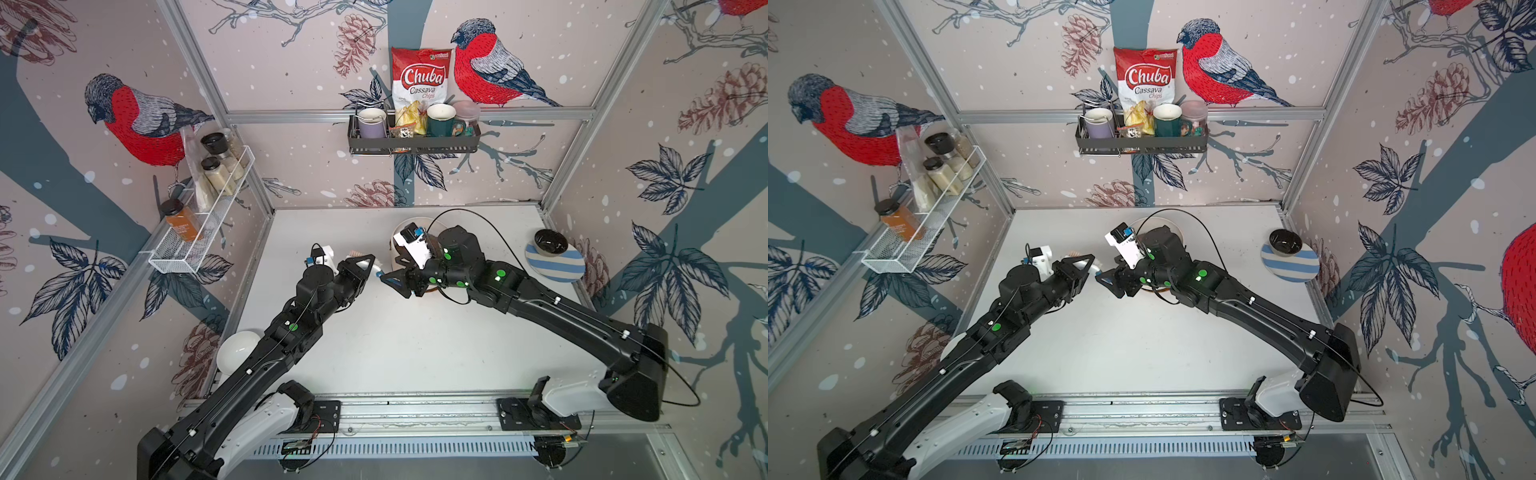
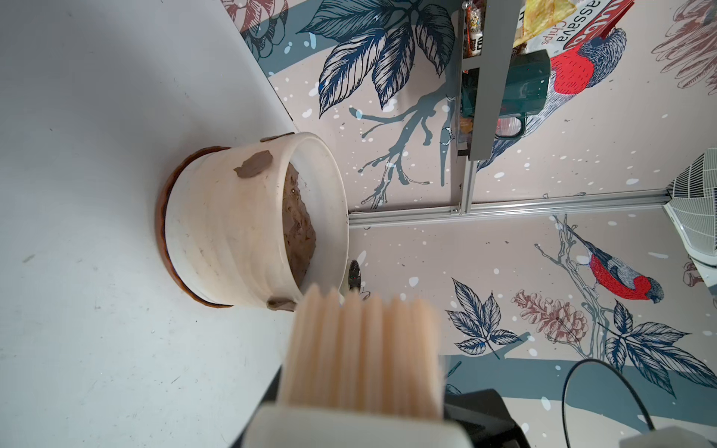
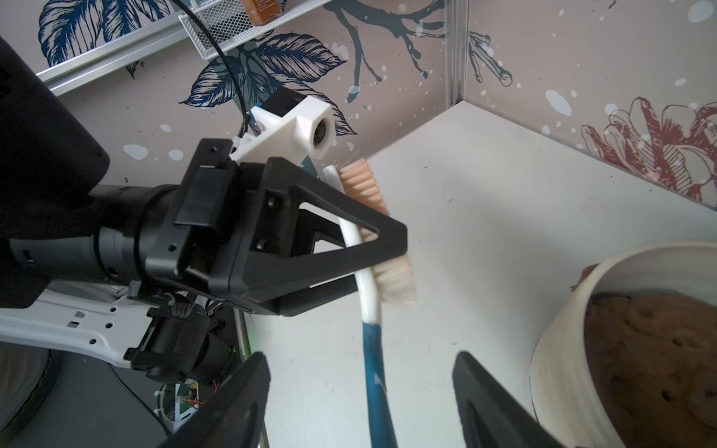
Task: Scrub the dried mud off the ceramic pot
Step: Pick up the brush from the center of the board.
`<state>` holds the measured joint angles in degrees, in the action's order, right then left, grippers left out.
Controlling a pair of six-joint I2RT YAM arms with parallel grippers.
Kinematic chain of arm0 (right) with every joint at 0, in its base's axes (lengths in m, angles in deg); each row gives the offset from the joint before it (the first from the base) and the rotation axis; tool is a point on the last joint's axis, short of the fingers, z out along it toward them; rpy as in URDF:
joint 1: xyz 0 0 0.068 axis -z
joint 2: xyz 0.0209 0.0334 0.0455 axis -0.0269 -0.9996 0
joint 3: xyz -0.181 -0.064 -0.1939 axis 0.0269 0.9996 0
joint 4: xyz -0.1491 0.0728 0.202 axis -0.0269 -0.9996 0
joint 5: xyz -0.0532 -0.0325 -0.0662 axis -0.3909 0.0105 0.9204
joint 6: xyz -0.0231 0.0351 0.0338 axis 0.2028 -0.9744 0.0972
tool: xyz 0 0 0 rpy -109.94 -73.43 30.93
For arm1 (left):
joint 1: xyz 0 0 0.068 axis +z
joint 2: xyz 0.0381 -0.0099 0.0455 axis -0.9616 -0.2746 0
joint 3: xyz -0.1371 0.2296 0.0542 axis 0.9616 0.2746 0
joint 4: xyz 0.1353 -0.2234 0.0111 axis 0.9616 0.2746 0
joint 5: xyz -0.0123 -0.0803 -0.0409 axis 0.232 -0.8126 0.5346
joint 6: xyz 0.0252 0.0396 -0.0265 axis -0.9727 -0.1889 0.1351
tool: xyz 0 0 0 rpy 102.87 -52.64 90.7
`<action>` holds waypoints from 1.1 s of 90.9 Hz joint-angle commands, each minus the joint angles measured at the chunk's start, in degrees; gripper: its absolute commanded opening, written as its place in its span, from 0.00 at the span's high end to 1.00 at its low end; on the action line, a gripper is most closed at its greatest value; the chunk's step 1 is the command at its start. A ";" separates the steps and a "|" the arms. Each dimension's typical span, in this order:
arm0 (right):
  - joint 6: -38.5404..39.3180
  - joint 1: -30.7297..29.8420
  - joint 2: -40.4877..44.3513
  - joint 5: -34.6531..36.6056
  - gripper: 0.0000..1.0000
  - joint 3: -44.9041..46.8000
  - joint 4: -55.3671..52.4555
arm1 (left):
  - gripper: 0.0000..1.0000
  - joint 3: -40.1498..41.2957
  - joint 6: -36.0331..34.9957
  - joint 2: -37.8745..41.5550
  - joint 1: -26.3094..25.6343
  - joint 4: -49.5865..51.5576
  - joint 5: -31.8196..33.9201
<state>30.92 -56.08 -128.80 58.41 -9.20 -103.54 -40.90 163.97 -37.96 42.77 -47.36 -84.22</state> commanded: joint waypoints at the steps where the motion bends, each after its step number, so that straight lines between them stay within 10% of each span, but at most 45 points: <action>1: -1.28 -0.29 -1.21 -0.66 0.26 -0.71 -0.60 | 1.00 -0.10 0.88 -0.24 0.18 -1.45 -0.23; 18: -0.25 -0.88 -4.67 0.94 0.35 -2.69 -3.25 | 1.00 0.17 1.73 -0.24 0.18 -1.67 -0.87; 66: 0.10 -0.36 -6.31 -0.61 1.00 -3.21 -4.10 | 1.00 1.01 2.70 0.23 0.18 -2.71 -1.48; 84: -2.79 2.95 -5.42 -4.10 1.00 -3.00 -4.91 | 0.41 2.72 1.64 1.36 0.18 -5.46 -1.71; 100: -6.39 8.32 -3.38 -12.54 1.00 -1.58 -6.35 | 0.26 4.19 -0.61 3.42 0.31 -4.17 -0.62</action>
<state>28.37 -50.12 -133.54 52.68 -11.36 -109.44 -37.29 165.78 -35.38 42.88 -50.21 -85.29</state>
